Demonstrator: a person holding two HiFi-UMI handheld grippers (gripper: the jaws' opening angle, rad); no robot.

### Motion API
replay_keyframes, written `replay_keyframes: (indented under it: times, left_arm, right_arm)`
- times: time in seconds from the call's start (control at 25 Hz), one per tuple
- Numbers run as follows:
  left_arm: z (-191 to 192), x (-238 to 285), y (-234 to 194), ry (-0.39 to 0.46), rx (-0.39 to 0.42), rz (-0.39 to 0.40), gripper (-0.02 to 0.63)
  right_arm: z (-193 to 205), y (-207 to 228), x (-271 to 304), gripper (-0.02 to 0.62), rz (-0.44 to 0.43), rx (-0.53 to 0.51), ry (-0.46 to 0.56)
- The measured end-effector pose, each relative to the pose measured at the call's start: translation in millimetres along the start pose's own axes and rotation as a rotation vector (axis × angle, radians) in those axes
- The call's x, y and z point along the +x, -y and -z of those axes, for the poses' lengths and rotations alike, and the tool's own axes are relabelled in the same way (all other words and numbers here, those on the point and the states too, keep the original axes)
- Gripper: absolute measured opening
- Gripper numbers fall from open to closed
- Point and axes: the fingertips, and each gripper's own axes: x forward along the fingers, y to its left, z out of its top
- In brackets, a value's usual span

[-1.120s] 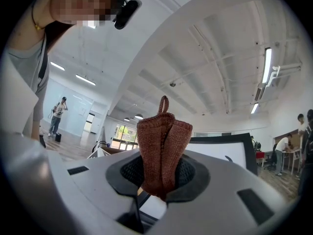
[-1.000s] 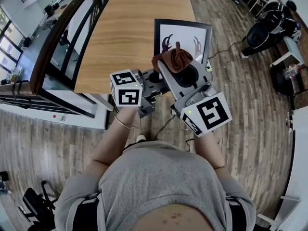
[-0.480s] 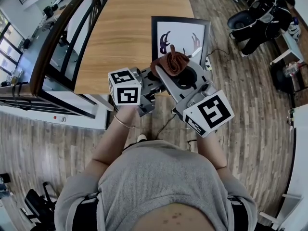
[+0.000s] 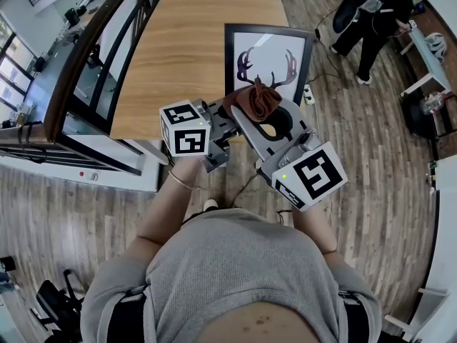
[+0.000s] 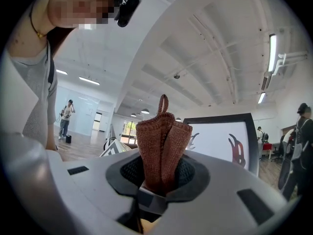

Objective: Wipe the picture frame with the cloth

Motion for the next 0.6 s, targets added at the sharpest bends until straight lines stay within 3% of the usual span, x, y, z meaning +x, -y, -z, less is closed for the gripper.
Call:
replay_keyframes:
  times: [0.6]
  left_arm:
    - [-3.4, -15.1, -16.8, 0.025, -0.019, -0.032, 0.023]
  right_arm:
    - [-6.7, -8.2, -5.4, 0.097, -0.003, 0.009, 0.058]
